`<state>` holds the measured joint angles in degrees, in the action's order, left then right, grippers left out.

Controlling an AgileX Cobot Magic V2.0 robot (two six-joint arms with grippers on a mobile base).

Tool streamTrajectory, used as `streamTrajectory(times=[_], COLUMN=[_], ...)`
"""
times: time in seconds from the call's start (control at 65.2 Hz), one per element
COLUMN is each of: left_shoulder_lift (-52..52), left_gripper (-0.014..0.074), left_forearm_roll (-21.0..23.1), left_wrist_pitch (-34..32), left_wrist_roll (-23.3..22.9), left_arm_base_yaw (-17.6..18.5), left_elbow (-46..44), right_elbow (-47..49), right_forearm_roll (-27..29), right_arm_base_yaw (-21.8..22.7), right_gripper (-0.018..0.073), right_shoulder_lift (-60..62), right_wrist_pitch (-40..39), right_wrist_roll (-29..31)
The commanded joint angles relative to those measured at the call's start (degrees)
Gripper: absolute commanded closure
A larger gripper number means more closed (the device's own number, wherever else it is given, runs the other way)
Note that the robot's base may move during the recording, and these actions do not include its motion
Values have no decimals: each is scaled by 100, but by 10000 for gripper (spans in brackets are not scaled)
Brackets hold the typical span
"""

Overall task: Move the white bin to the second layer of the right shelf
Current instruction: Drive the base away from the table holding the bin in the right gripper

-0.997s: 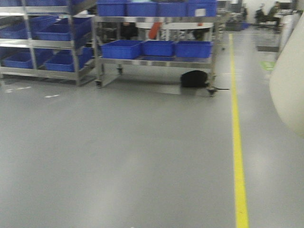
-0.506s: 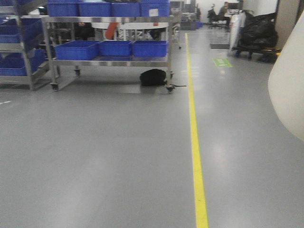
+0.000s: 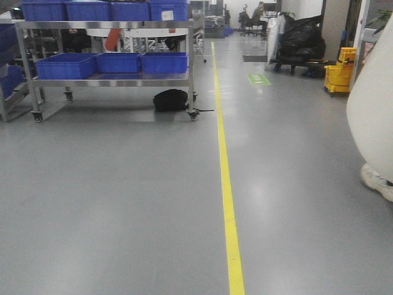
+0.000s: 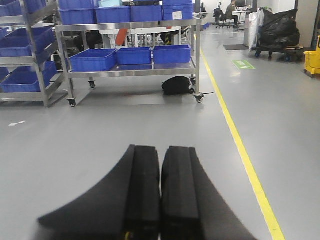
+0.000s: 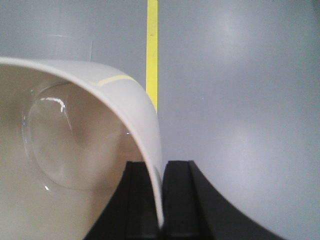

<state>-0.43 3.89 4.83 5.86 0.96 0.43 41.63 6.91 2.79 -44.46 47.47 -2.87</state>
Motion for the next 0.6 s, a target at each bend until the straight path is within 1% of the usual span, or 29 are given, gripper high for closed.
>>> streamTrajectory(times=[0.0, 0.583], left_shoulder_lift=[-75, -75], left_gripper=[512, 512], left_forearm_roll=[35, 35], left_wrist_pitch=[-483, -483], left_wrist_roll=[-15, -15], left_arm_base_yaw=[1, 1], left_elbow=[211, 211], right_elbow=[161, 161], right_forearm_roll=[56, 56], right_arm_base_yaw=[31, 31], right_gripper=[506, 506], right_shoulder_lift=[57, 57], right_wrist_pitch=[-413, -413], right_wrist_roll=[21, 21])
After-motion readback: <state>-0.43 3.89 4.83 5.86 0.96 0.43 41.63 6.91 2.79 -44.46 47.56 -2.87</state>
